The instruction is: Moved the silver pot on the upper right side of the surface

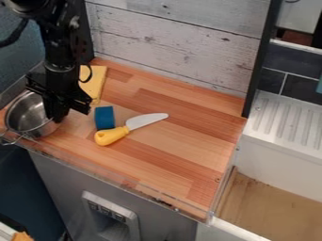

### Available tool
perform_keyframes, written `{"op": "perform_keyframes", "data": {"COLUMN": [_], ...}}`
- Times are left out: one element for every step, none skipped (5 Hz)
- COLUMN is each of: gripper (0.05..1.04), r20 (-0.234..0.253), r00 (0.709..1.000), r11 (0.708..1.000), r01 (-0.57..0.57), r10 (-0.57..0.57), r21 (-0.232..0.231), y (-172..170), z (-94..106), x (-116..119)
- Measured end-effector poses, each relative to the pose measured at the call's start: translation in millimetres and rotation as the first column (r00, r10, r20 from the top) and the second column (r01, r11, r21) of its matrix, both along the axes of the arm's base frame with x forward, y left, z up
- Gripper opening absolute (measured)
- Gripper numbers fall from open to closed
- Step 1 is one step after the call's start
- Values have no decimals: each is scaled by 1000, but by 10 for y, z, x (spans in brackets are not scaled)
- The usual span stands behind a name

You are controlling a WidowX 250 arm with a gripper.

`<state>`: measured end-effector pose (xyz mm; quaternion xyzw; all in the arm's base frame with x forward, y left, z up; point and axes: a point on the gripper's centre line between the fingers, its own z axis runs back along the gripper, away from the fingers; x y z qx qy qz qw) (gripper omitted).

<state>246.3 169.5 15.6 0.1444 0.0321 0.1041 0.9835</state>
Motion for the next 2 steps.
{"op": "perform_keyframes", "data": {"gripper": [58, 55], "r20": [15, 61], "r00": [1000, 996], "r11": [999, 995], "r01": [24, 65], "r10": [-24, -70], "r21": [45, 79], "y": [-134, -302], "z": [293, 537], "x": [49, 99]}}
